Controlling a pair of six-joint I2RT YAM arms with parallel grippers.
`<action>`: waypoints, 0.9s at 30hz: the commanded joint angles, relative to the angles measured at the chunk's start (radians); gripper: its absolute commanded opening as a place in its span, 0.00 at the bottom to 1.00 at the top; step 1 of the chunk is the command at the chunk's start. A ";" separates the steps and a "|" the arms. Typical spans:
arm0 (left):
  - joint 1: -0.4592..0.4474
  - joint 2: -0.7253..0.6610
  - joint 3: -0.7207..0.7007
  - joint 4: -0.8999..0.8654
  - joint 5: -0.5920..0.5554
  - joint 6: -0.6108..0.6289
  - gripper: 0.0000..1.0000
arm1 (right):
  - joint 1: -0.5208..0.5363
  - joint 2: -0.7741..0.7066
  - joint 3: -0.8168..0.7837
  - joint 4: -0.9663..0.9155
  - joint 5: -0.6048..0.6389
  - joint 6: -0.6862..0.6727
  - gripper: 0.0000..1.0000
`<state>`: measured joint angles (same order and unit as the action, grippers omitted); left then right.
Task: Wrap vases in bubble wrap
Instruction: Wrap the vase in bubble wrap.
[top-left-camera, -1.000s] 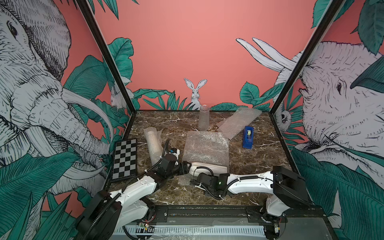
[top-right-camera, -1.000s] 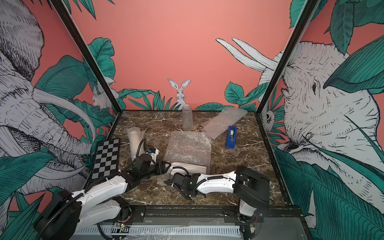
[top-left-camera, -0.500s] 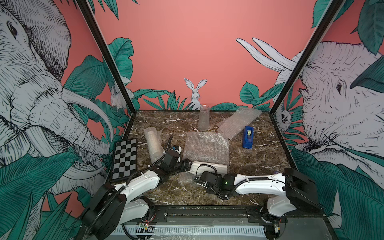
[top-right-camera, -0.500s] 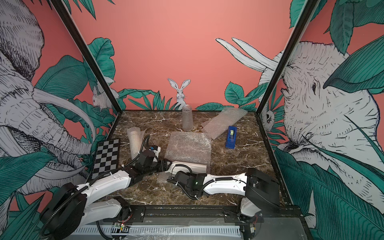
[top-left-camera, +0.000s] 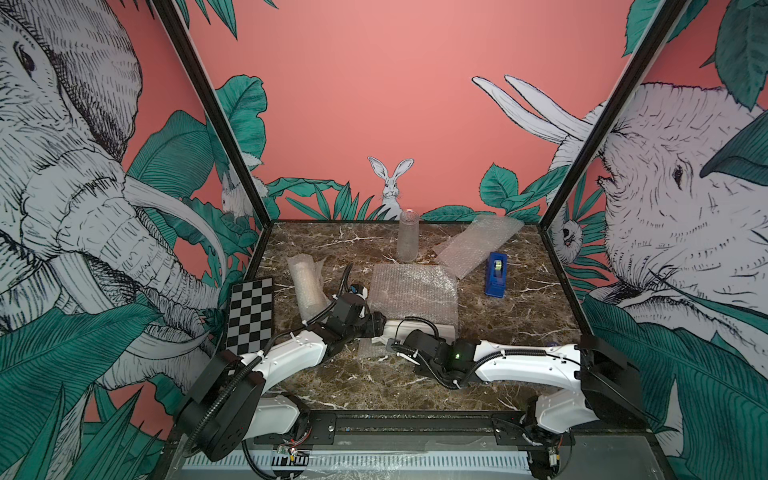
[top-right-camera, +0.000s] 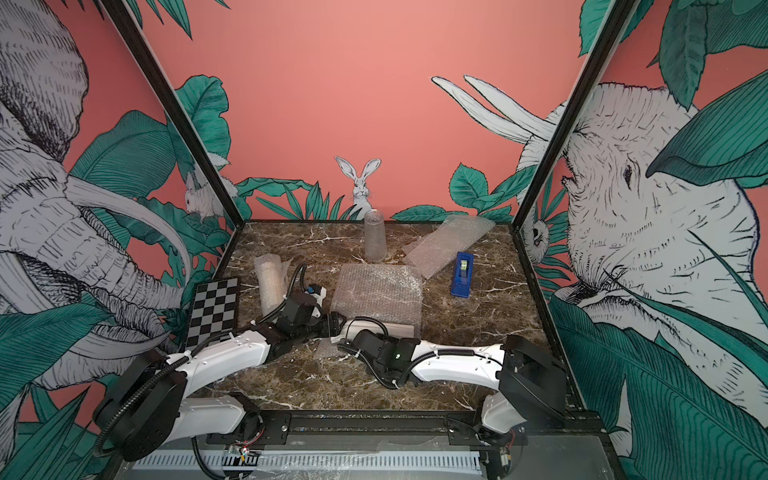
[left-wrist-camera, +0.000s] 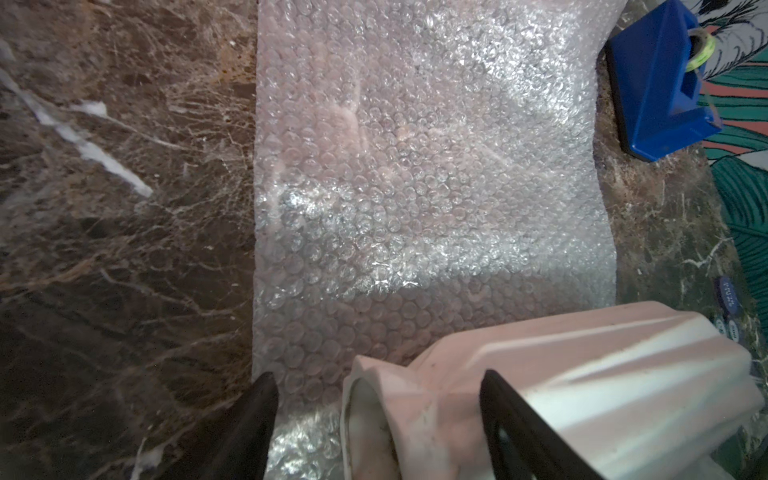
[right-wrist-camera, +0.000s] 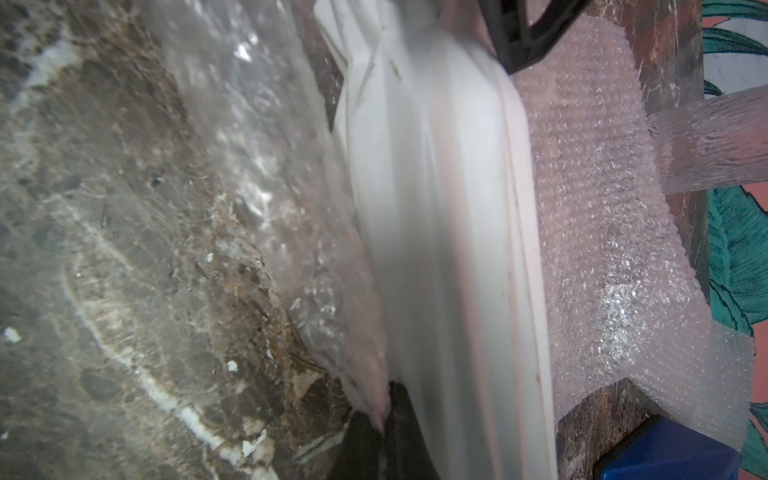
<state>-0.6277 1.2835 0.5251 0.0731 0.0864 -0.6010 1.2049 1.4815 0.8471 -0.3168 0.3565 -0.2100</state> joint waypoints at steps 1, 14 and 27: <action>-0.005 0.010 0.024 -0.024 -0.002 0.028 0.78 | -0.011 -0.008 0.037 0.019 0.022 -0.003 0.11; -0.004 0.023 0.046 -0.027 -0.013 0.047 0.79 | -0.031 0.017 0.048 0.046 0.108 0.001 0.29; -0.005 0.042 0.065 -0.029 -0.015 0.056 0.79 | -0.039 0.003 0.049 0.069 0.144 -0.022 0.24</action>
<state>-0.6277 1.3235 0.5694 0.0681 0.0803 -0.5552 1.1713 1.4914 0.8707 -0.2695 0.4721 -0.2203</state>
